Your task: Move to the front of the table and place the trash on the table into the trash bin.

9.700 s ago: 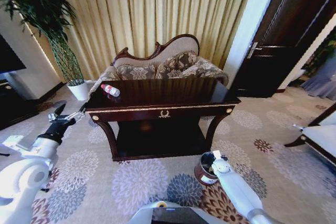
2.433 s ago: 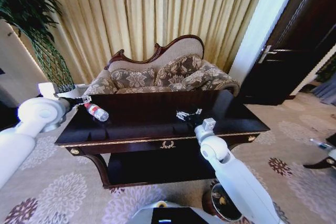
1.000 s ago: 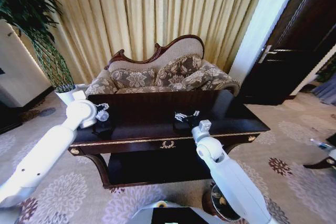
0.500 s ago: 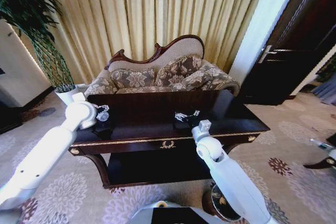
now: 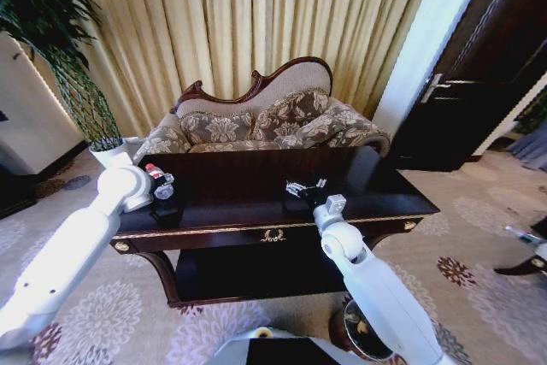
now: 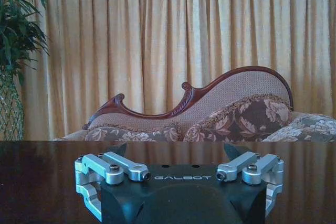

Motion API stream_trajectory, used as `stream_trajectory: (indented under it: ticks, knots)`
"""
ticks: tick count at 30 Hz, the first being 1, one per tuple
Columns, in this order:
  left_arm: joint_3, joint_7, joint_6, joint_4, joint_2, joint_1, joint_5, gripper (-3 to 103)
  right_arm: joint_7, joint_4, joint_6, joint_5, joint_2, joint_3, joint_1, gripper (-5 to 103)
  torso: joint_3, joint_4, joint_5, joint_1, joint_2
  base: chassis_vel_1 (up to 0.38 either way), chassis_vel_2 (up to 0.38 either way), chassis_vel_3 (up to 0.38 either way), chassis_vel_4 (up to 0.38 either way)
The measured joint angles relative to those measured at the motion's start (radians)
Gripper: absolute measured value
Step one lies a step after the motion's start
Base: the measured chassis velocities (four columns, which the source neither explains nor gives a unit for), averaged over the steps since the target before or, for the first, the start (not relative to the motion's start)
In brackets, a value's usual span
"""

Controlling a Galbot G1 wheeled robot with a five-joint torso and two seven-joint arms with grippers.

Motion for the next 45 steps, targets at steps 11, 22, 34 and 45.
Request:
stream_trajectory:
  ticks: [11, 22, 34, 45]
  knots:
    - [-0.039, 0.015, -0.008, -0.035, 0.019, 0.03, -0.007, 76, 0.008, 0.005, 0.002, -0.004, -0.003, -0.007, -0.003, 100, 0.0, -0.0001, 0.0001, 0.0, 0.0, 0.0, 0.0, 0.0, 0.0]
    - [-0.053, 0.038, -0.014, -0.063, 0.037, 0.045, -0.007, 41, 0.011, 0.017, 0.003, 0.008, -0.001, 0.001, 0.002, 100, 0.0, 0.0, 0.0001, 0.0, 0.0, 0.0, 0.0, 0.0, 0.0]
    - [-0.145, 0.602, -0.047, -0.093, 0.072, 0.29, 0.762, 30, 0.088, 0.071, -0.02, 0.14, -0.017, 0.008, 0.007, 100, 0.0, 0.0003, -0.0001, 0.0, 0.0, 0.0, 0.0, 0.0, 0.0]
    - [-0.147, 1.116, -0.414, -0.064, 0.12, 0.328, 1.38, 30, 0.133, 0.197, -0.091, 0.584, -0.036, 0.044, 0.068, 100, 0.0, -0.0002, 0.0002, 0.0, 0.0, 0.0, 0.0, 0.0, 0.0]
